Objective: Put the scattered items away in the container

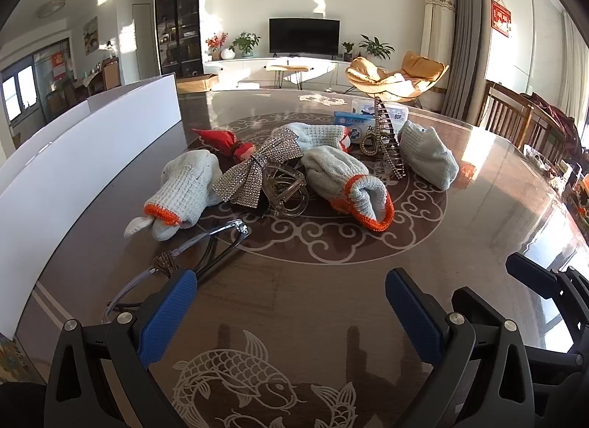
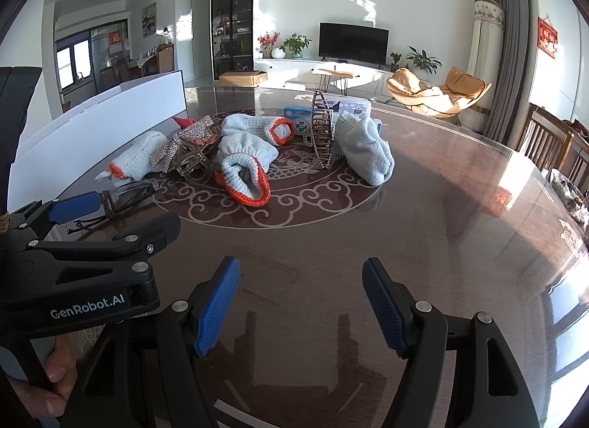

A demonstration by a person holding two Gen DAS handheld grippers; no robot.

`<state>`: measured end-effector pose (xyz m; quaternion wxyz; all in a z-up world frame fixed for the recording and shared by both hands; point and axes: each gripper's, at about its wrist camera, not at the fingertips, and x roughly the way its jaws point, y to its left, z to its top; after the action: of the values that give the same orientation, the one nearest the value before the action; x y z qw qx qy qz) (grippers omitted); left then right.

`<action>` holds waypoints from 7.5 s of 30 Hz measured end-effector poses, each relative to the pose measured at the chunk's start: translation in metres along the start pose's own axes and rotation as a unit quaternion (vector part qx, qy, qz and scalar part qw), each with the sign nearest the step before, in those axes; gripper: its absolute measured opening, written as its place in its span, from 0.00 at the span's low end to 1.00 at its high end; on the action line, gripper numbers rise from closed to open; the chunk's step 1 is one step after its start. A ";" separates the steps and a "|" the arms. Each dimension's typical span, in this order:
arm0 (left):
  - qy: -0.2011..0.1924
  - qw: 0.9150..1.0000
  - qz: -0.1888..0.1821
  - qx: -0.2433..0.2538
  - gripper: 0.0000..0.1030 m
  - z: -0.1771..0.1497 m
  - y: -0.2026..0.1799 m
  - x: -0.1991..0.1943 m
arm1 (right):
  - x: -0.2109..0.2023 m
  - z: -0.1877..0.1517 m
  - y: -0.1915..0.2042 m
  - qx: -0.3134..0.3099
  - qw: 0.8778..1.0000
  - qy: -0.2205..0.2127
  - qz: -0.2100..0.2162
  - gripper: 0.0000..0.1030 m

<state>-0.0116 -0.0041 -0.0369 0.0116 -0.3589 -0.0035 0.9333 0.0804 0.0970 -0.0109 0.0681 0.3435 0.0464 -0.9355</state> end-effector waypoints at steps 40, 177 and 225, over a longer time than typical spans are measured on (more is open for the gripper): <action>0.010 1.000 -0.009 -0.006 1.00 -0.001 0.002 0.002 | 0.001 0.000 0.000 0.000 1.000 0.002 0.003 0.69; 0.171 0.973 -0.067 0.140 1.00 0.007 0.099 0.042 | -0.005 -0.003 -0.033 0.094 0.993 -0.021 0.072 0.69; 0.104 0.993 -0.044 -0.013 0.22 -0.009 0.095 0.019 | 0.097 0.065 -0.004 0.010 0.977 0.090 0.194 0.68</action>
<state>-0.0219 -0.0982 -0.0577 0.0482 -0.4539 -0.0301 0.8892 -0.0345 0.0832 -0.0245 0.2406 0.4293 -0.0244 -0.8702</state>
